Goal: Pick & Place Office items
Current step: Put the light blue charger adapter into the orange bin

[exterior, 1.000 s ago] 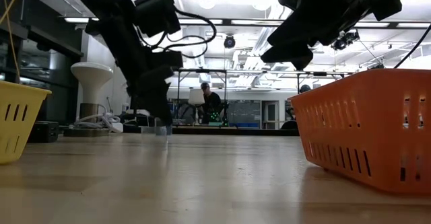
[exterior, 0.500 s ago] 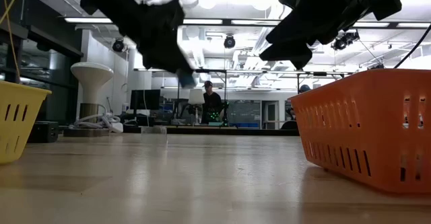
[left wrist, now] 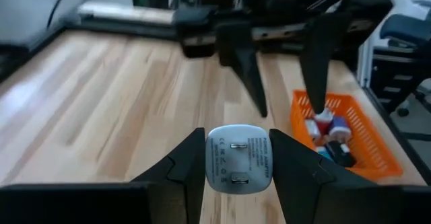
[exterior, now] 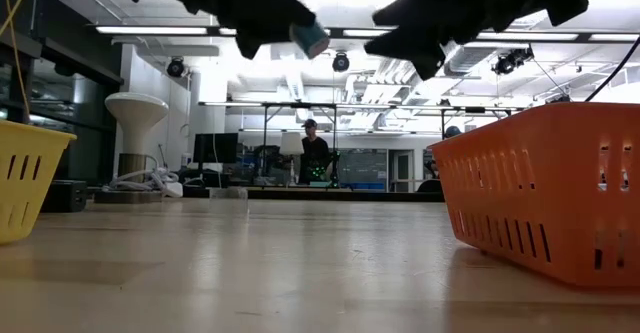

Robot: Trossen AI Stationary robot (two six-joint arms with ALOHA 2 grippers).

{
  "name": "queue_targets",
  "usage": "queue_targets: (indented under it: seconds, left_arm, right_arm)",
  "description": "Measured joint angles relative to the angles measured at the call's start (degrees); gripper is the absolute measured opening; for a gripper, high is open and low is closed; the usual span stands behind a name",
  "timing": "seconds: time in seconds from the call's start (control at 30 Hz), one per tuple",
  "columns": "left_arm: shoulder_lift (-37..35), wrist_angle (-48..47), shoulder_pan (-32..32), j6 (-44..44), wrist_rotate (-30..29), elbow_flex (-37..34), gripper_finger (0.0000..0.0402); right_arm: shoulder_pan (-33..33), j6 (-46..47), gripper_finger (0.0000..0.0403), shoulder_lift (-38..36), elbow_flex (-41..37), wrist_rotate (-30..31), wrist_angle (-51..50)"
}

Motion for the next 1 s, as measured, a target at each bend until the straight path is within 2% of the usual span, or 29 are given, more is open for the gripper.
queue_targets:
  seconds: [0.37, 0.6, 1.0]
  left_arm:
    - [0.0, 9.1, -2.2, 6.3, -0.1, 0.0, 0.0127]
    - [0.1, 10.9, -2.1, 7.3, -0.2, 0.0, 0.0127]
    - [0.8, 15.5, -1.6, 8.8, -0.9, 0.0, 0.0127]
  right_arm:
    - [-0.2, -4.0, 0.0184, 0.0, 0.0, 6.0, 4.0]
    - [-0.2, -8.3, 0.0184, 0.0, 0.0, 8.9, 8.6]
    - [-2.2, -9.4, 0.0184, 0.0, 0.0, 8.6, 11.6]
